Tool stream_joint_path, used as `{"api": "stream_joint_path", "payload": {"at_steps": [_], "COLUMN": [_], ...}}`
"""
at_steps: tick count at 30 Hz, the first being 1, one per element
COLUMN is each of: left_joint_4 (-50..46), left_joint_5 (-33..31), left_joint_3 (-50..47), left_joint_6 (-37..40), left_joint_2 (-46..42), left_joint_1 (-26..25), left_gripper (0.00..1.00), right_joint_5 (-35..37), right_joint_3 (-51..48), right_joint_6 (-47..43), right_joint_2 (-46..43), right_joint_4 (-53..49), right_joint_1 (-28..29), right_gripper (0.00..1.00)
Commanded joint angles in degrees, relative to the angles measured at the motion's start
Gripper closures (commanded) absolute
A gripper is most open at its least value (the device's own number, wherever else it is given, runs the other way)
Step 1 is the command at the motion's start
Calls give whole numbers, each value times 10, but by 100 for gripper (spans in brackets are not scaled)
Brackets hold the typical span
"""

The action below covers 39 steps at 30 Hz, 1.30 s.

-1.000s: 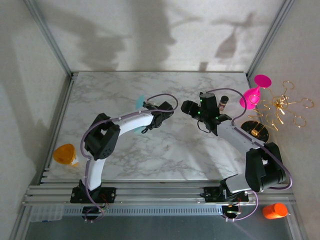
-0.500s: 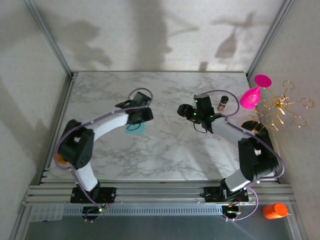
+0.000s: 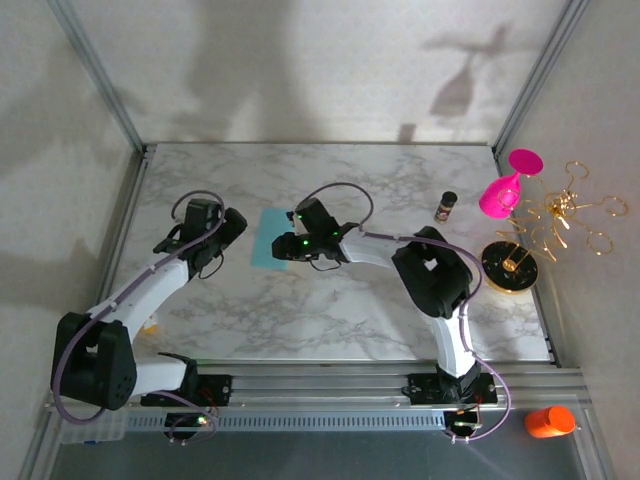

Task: Fold a paper plane with a square sheet of paper (pick it up from the middle)
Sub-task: Third fold the triangle at the center of the table.

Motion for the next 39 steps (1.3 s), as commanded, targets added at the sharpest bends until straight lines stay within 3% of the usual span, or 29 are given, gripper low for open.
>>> {"api": "stream_joint_path", "payload": {"at_steps": [1, 7, 12, 22, 25, 28, 31, 35, 39], "left_joint_4": [17, 25, 39, 65, 79, 90, 95, 112, 136], "left_joint_5": [-8, 8, 36, 114, 133, 147, 152, 165, 179], "left_joint_3": [-13, -14, -13, -11, -15, -17, -21, -32, -35], "left_joint_6": [-12, -10, -6, 13, 9, -5, -29, -74, -97], "left_joint_2": [-15, -10, 7, 42, 49, 57, 66, 91, 116], "left_joint_1": [9, 12, 12, 4, -12, -35, -64, -102, -138], "left_gripper": [1, 1, 1, 1, 1, 1, 1, 1, 1], "right_joint_5": [-19, -14, 7, -24, -41, -42, -10, 16, 19], "right_joint_3": [49, 100, 76, -125, -140, -139, -145, -168, -186], "right_joint_6": [-17, -35, -77, -238, -273, -247, -154, -24, 39], "right_joint_2": [41, 91, 88, -45, -81, -129, -159, -155, -142], "right_joint_4": [-30, -72, -113, -142, -149, -124, -75, -29, -3], "right_joint_1": [1, 3, -6, -81, -96, -109, -116, -115, -116], "right_gripper": [63, 63, 62, 62, 62, 61, 59, 60, 62]}}
